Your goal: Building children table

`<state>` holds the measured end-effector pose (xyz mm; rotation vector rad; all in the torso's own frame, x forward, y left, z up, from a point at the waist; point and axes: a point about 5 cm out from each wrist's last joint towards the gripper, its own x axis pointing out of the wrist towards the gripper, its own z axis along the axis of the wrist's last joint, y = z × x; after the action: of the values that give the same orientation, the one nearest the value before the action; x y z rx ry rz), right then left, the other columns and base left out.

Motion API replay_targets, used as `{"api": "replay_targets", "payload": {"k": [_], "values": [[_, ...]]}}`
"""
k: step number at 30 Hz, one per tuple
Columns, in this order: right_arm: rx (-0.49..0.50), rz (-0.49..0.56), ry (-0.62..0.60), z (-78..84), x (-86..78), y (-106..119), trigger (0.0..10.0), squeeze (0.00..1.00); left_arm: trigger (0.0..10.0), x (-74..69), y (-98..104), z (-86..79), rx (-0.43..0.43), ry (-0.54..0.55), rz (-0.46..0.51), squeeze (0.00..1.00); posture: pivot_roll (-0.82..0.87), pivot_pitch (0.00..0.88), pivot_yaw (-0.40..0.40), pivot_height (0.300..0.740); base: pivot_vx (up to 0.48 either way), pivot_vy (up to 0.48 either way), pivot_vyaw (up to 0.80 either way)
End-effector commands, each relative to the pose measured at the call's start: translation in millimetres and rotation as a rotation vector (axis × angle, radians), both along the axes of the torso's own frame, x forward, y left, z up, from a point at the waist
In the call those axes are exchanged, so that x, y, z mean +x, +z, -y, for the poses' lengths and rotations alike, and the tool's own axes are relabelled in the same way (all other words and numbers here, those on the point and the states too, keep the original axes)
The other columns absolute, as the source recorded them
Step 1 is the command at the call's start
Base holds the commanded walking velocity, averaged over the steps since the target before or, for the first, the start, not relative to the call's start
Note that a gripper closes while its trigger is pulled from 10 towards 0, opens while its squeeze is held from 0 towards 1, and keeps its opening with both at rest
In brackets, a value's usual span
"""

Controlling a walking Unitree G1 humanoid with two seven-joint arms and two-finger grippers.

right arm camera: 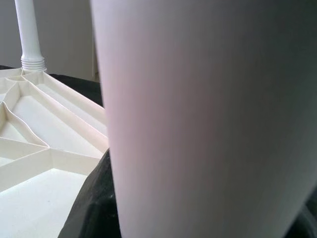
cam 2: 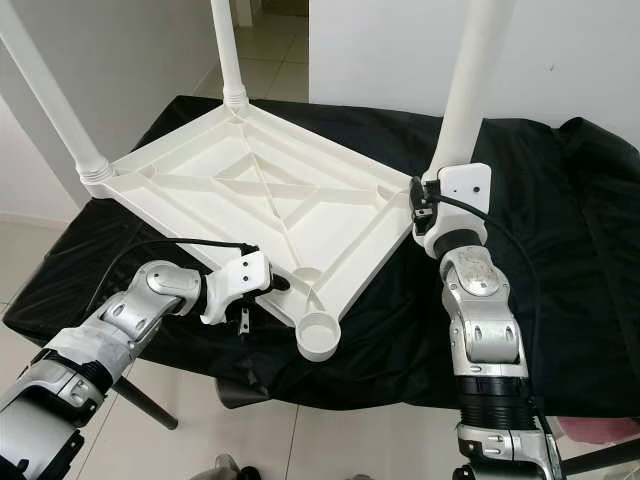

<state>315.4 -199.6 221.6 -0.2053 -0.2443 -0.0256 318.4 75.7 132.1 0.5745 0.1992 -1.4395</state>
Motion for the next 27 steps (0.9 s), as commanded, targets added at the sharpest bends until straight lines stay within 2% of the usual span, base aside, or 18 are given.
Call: {"api": "replay_targets", "payload": {"k": [1,2,3,4,5,9,16,17,19,20,27], "values": [[-0.004,0.004,-0.010,2.3,-2.7,1.1,10.0,0.00,4.3,-3.5,-7.9,0.3,0.028,-0.034,-0.040,0.00,-0.10,0.049,0.068,0.740,0.000,0.000,0.00],[-0.006,0.002,-0.013,2.8,-3.1,0.9,10.0,0.00,4.4,-2.1,-8.0,0.6,0.026,-0.029,-0.041,0.00,-0.10,0.048,0.071,0.740,0.000,0.000,0.00],[-0.006,0.002,-0.016,3.4,-3.2,0.7,10.0,0.00,4.0,-1.3,-8.4,0.8,0.025,-0.027,-0.041,0.00,-0.09,0.048,0.072,0.740,0.000,0.000,0.00],[-0.006,0.002,-0.016,3.4,-3.2,0.7,10.0,0.00,4.0,-1.3,-8.4,0.8,0.025,-0.027,-0.041,0.00,-0.09,0.048,0.072,0.740,0.000,0.000,0.00],[-0.003,0.001,-0.018,3.5,-3.1,0.4,10.0,0.00,4.4,-0.3,-9.3,0.7,0.029,-0.018,-0.042,0.00,-0.09,0.047,0.075,0.740,0.000,0.000,0.00],[0.000,0.001,-0.019,3.3,-3.0,0.2,10.0,0.00,4.4,0.4,-10.2,0.5,0.032,-0.012,-0.043,0.00,-0.09,0.047,0.075,0.740,0.000,0.000,0.00],[0.013,-0.001,-0.010,-2.0,-2.0,-2.1,10.0,0.00,5.2,4.2,-9.3,4.4,0.017,0.017,-0.023,0.00,-0.08,0.044,0.080,0.740,0.000,0.000,0.00],[0.016,-0.001,-0.011,-2.5,-1.7,-2.4,10.0,0.00,7.4,6.3,-7.9,6.9,0.008,0.030,-0.012,0.00,-0.08,0.044,0.080,0.740,0.000,0.000,0.00],[0.016,-0.001,-0.011,-2.5,-1.7,-2.4,10.0,0.00,7.4,6.3,-7.9,6.9,0.008,0.030,-0.012,0.00,-0.08,0.044,0.080,0.740,0.000,0.000,0.00],[0.020,0.000,-0.012,-2.5,-1.4,-2.3,10.0,0.00,10.0,9.1,-5.7,9.7,-0.002,0.047,0.005,0.00,-0.08,0.043,0.081,0.740,0.000,0.000,0.00],[0.041,0.001,-0.019,-2.7,-1.0,-3.7,10.0,0.00,10.0,24.9,7.1,18.3,-0.050,0.151,0.102,0.00,-0.08,0.047,0.083,0.740,0.000,0.000,0.00]]}}
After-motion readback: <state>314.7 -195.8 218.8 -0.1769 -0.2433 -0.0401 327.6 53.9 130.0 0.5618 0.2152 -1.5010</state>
